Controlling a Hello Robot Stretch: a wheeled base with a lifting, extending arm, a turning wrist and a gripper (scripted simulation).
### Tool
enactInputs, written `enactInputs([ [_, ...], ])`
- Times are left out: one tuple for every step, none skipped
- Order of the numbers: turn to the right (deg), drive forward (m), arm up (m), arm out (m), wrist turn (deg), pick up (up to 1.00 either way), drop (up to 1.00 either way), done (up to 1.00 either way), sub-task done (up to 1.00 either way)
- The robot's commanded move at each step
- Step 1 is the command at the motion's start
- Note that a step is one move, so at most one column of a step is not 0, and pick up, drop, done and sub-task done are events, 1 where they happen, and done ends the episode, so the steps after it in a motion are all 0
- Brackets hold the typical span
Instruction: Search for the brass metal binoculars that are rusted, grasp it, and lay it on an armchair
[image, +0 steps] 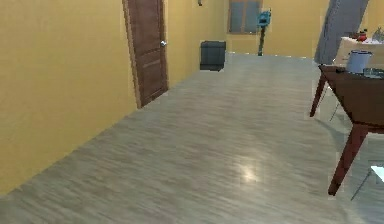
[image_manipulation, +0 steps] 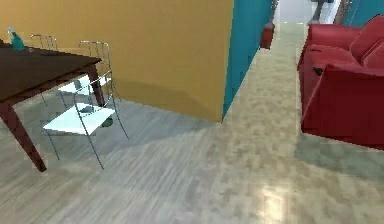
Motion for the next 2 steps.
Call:
enactInputs([
  [0.0, 0.05, 0.00, 0.00, 0.0, 0.00, 0.00, 0.00, 0.00],
  [-45.0, 0.00, 0.00, 0.00, 0.0, 0.00, 0.00, 0.00, 0.00],
])
